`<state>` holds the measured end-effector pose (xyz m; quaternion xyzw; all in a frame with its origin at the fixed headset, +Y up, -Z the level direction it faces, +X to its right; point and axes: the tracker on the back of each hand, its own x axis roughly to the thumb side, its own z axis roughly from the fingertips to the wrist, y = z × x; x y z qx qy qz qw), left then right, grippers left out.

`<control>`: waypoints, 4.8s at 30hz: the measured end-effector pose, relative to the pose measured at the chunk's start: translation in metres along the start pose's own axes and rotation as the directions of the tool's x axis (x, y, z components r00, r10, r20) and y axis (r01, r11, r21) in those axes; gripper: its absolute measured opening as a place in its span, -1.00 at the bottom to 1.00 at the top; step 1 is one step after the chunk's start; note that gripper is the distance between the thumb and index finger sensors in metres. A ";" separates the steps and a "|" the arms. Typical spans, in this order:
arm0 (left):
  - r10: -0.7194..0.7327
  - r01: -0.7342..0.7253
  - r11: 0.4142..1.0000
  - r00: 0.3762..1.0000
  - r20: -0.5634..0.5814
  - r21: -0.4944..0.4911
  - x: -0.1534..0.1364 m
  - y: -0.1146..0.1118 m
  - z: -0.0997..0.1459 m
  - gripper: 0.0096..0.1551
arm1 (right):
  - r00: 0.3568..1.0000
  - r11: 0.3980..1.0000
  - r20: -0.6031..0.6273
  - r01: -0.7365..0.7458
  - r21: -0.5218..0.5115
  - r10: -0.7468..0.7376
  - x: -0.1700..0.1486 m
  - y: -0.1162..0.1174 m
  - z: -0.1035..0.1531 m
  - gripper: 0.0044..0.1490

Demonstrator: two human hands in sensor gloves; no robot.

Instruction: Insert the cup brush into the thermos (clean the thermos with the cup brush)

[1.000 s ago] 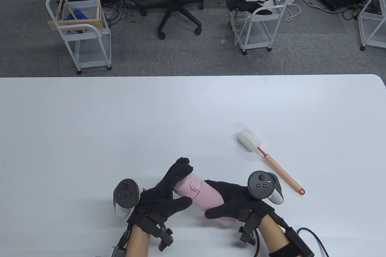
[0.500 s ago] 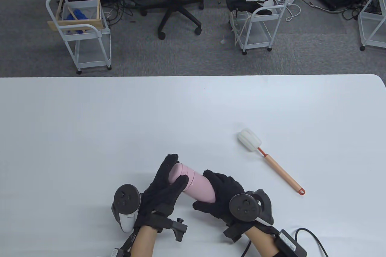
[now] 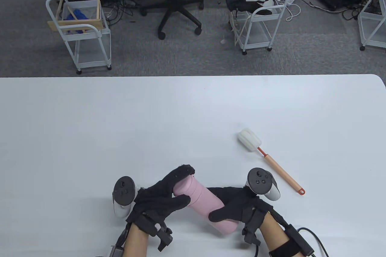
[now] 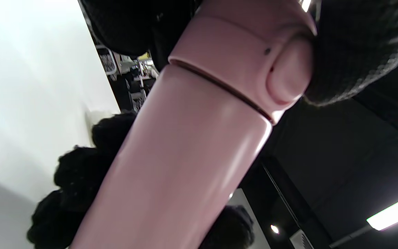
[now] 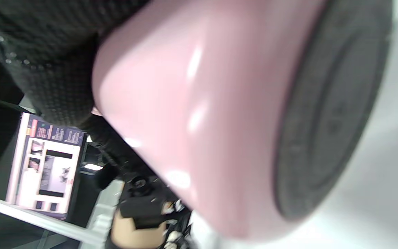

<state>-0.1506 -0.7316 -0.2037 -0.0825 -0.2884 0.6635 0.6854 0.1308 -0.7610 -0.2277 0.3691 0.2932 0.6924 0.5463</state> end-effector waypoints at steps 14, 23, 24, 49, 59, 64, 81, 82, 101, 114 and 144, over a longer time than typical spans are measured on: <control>-0.145 0.185 0.948 0.975 -0.168 0.259 0.005 0.004 0.009 -0.10 | 0.900 0.829 -0.172 -0.437 -0.348 0.402 0.026 0.017 0.002 0.08; -0.152 0.263 0.886 0.943 -0.296 0.383 0.006 -0.006 0.011 -0.15 | 0.623 0.485 -0.306 -0.767 -0.419 0.720 0.047 0.045 -0.001 0.10; -0.145 0.261 0.879 0.943 -0.298 0.398 0.005 -0.007 0.011 -0.20 | 0.615 0.481 -0.302 -0.772 -0.415 0.728 0.048 0.046 -0.001 0.10; -0.022 -0.015 0.958 0.992 0.125 0.287 0.007 -0.007 0.005 -0.62 | 0.961 0.950 0.028 -0.266 -0.164 0.274 0.022 0.017 -0.006 0.06; -0.068 0.069 0.908 0.998 -0.019 0.414 -0.006 0.003 0.013 -0.14 | 0.962 0.857 -0.037 -0.259 -0.446 0.271 0.021 -0.005 0.013 0.03; -0.230 0.305 0.824 0.950 -0.210 0.477 -0.009 0.009 0.017 -0.12 | 0.917 0.733 -0.160 -0.390 -0.558 0.366 0.026 -0.007 0.015 0.01; -0.257 0.343 0.826 0.935 -0.244 0.446 -0.010 0.010 0.015 -0.12 | 0.849 0.475 -0.431 -0.528 -0.704 0.306 0.020 -0.074 -0.086 0.40; -0.259 0.347 0.827 0.934 -0.247 0.443 -0.010 0.010 0.015 -0.12 | 0.850 0.468 -0.436 -0.527 -0.709 0.296 0.017 -0.076 -0.088 0.43; -0.319 0.417 0.824 0.901 -0.296 0.384 -0.012 0.010 0.014 -0.12 | 0.736 0.420 -0.591 -0.675 -0.606 0.330 -0.003 -0.062 -0.091 0.22; -0.536 0.621 0.730 0.779 -0.324 0.286 -0.006 0.002 0.008 -0.14 | 0.596 0.330 -0.484 -0.783 -0.527 0.641 0.043 -0.001 -0.020 0.22; -0.869 0.945 0.316 0.250 -0.427 -0.090 -0.017 -0.010 0.000 -0.08 | 0.360 0.277 -0.559 -0.933 -0.230 0.747 0.018 0.009 0.010 0.14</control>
